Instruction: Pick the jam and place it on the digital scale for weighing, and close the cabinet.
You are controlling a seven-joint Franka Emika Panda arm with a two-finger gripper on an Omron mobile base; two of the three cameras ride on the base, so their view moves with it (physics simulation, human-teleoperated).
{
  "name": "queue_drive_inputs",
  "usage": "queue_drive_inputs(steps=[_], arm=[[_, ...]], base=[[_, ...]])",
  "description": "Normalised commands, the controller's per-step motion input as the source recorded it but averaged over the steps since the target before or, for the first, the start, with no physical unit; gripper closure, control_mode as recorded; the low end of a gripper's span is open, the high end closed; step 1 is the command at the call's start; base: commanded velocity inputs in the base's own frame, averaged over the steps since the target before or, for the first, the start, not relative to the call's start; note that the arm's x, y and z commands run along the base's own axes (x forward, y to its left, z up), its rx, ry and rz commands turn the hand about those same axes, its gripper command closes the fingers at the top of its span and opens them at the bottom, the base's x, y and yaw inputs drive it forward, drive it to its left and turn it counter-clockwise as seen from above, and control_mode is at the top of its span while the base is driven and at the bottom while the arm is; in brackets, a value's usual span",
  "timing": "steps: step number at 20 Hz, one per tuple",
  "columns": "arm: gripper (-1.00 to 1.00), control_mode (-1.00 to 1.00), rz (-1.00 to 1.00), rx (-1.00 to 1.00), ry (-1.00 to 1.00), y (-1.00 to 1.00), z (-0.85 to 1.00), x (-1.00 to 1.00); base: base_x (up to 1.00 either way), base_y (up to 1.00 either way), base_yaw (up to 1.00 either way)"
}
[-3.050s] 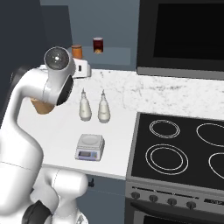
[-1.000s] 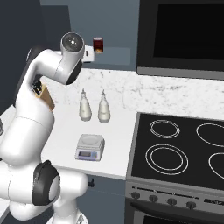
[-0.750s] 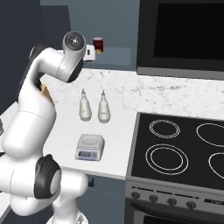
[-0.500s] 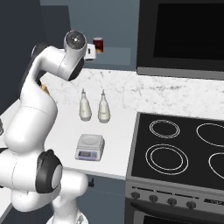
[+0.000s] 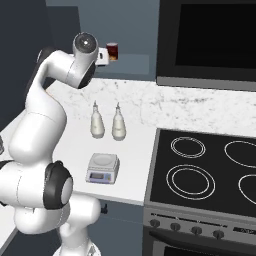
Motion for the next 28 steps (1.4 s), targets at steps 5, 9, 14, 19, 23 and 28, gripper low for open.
queue_drive_inputs(steps=[5, 9, 14, 19, 23, 28], arm=[[-1.00, -1.00, 0.00, -0.01, 0.00, 0.04, 0.00, 0.21], [-1.00, -1.00, 0.00, 0.00, 0.00, 0.00, 0.00, 0.23], [-1.00, -1.00, 0.00, 0.00, 0.00, 0.00, 0.00, 0.23], [-1.00, -1.00, 0.00, 0.00, 0.00, 0.00, 0.00, 0.21], [-1.00, -1.00, 0.00, 0.00, 0.00, 0.03, -0.01, 0.19], [-1.00, -1.00, 0.00, -0.01, 0.00, 0.05, -0.04, 0.15]], base=[[0.00, 0.00, 0.00], [0.00, 0.00, 0.00], [0.00, 0.00, 0.00], [0.00, 0.00, 0.00], [0.00, 0.00, 0.00], [0.00, 0.00, 0.00]])
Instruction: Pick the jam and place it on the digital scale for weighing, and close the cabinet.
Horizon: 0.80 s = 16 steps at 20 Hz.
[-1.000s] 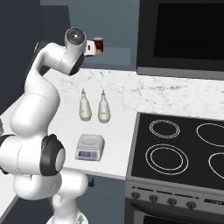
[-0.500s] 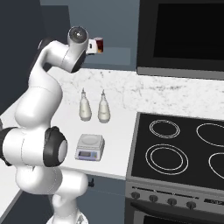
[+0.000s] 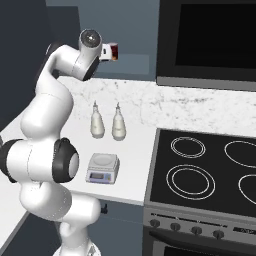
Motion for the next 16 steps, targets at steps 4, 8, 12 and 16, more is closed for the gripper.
queue_drive_inputs(steps=[4, 8, 12, 16], arm=[[-1.00, -1.00, 0.00, -0.01, 0.00, 0.06, -0.06, 0.10], [-1.00, -1.00, 0.00, -0.01, 0.00, 0.05, -0.03, 0.09], [-1.00, -1.00, 0.00, -0.01, 0.00, 0.08, -0.01, 0.07], [-1.00, -1.00, 0.00, 0.00, 0.00, 0.08, 0.00, 0.08]], base=[[0.00, 0.00, 0.00], [0.00, 0.00, 0.00], [0.00, 0.00, 0.00], [0.00, 0.00, 0.00]])
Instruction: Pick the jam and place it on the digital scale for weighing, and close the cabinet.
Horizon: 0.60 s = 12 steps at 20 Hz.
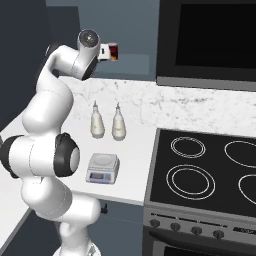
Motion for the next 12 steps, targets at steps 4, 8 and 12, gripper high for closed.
queue_drive_inputs(steps=[4, 8, 12], arm=[[-1.00, -1.00, 0.00, 0.00, 0.00, 0.05, 0.00, 0.09], [-1.00, -1.00, 0.00, 0.00, 0.00, 0.02, 0.00, 0.08], [-1.00, -1.00, 0.00, 0.00, 0.00, 0.00, 0.00, 0.09]], base=[[0.00, 0.00, 0.00], [0.00, 0.00, 0.00], [0.00, 0.00, 0.00]])
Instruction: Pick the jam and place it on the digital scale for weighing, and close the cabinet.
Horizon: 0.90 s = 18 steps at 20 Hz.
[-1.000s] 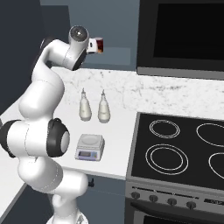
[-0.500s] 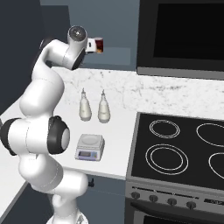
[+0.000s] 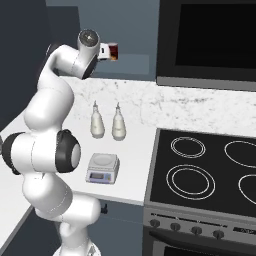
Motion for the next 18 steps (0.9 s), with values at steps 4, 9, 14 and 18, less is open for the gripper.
queue_drive_inputs(steps=[4, 9, 14, 18], arm=[[-1.00, -1.00, 0.00, 0.00, 0.00, 0.01, 0.00, 0.10], [-1.00, -1.00, 0.00, -0.01, 0.00, 0.04, -0.02, 0.09], [1.00, -1.00, 0.00, -0.01, 0.02, 0.07, -0.08, 0.07], [1.00, -1.00, 0.00, -0.02, 0.03, 0.09, -0.06, 0.04]], base=[[0.00, 0.00, 0.00], [0.00, 0.00, 0.00], [0.00, 0.00, 0.00], [0.00, 0.00, 0.00]])
